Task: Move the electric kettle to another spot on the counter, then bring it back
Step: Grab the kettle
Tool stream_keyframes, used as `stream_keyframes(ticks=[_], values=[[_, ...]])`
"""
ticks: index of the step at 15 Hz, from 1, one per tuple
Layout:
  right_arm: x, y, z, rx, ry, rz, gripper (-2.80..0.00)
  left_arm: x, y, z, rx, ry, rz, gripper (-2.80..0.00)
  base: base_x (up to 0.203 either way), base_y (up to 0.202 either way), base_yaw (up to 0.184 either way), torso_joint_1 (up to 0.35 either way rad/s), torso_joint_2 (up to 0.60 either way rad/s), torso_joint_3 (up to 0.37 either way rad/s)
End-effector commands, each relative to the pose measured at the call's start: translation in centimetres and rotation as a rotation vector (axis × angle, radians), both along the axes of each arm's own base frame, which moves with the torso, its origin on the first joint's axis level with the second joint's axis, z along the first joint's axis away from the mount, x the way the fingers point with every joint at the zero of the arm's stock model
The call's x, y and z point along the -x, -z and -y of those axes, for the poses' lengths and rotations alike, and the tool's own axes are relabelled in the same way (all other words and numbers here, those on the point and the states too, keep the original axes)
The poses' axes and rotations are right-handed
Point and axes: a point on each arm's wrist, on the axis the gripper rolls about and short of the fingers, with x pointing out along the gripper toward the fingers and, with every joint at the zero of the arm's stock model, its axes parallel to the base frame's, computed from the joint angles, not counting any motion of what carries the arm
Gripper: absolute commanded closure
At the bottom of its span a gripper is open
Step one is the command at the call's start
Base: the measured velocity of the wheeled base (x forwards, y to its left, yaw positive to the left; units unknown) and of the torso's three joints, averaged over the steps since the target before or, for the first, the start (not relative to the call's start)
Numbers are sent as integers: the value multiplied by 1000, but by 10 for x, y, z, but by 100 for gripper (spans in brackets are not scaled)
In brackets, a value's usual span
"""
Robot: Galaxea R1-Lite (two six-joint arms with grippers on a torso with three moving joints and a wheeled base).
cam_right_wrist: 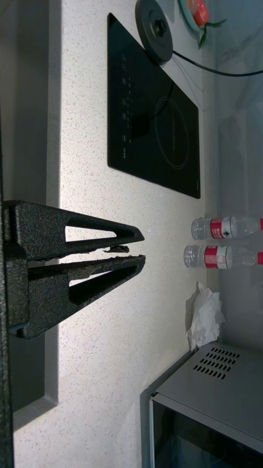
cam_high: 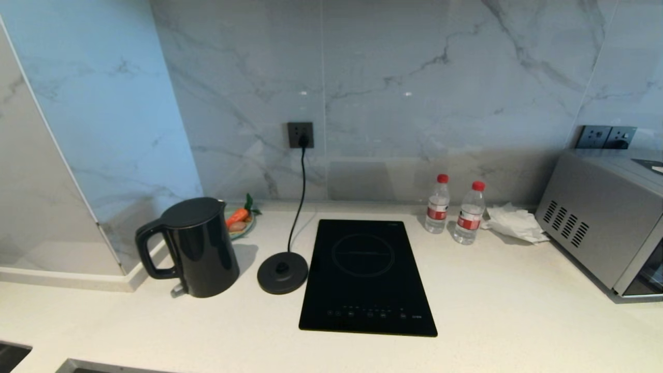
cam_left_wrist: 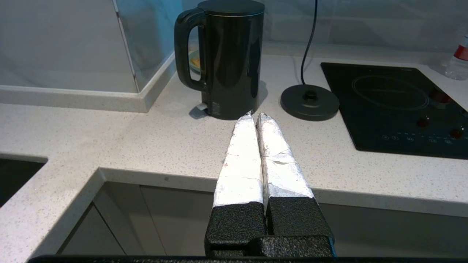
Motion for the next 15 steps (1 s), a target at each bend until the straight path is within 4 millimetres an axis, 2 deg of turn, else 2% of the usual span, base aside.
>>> stream_keyframes(ticks=[1, 3, 9, 15], values=[[0, 0, 0, 0, -1, 1, 0, 0, 0, 0, 0, 1, -1, 0, 0, 0, 0, 0, 0, 0], [0, 0, 0, 0, 0, 1, 0, 0, 0, 0, 0, -1, -1, 0, 35, 0, 0, 1, 3, 2], [0, 0, 0, 0, -1, 1, 0, 0, 0, 0, 0, -1, -1, 0, 173, 0, -1, 6, 6, 2], [0, 0, 0, 0, 0, 0, 0, 0, 0, 0, 0, -1, -1, 0, 0, 0, 0, 1, 0, -27]])
